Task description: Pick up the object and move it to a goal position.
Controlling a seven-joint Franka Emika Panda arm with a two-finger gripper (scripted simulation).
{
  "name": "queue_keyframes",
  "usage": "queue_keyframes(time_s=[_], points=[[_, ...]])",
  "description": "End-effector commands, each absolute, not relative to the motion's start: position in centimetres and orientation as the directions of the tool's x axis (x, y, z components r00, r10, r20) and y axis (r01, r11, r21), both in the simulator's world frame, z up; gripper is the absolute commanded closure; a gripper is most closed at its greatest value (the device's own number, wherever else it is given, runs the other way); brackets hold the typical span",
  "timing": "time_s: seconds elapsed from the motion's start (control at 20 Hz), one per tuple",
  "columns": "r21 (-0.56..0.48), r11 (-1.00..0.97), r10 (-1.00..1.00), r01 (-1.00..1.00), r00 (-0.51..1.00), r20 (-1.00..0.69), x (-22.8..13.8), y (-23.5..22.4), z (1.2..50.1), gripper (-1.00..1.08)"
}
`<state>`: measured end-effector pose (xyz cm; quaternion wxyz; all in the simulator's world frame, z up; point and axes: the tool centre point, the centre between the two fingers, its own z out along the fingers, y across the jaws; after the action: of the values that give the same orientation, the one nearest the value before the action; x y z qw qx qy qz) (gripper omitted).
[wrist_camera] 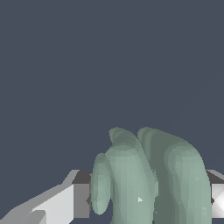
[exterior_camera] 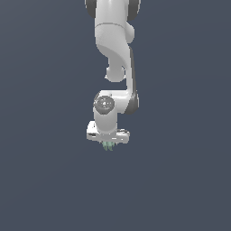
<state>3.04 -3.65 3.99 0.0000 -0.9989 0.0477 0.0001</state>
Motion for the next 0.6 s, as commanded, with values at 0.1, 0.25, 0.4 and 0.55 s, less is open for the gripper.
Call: queue_keyframes(time_s=[0.1,0.25,0.4,0.55], points=[[0.000,-0.995,-0.095,-0.095,0.995,0.000,3.06,-3.66,3.95,1.08],[0.000,-0.995,-0.096,-0.096,0.995,0.000,3.05,-3.70,4.02,1.08],[0.000,-0.995,-0.096,-0.096,0.995,0.000,2.86,-3.92,4.30,1.08],[0.000,-0.995,-0.096,-0.096,0.995,0.000,2.44,-4.41,4.93,1.08]])
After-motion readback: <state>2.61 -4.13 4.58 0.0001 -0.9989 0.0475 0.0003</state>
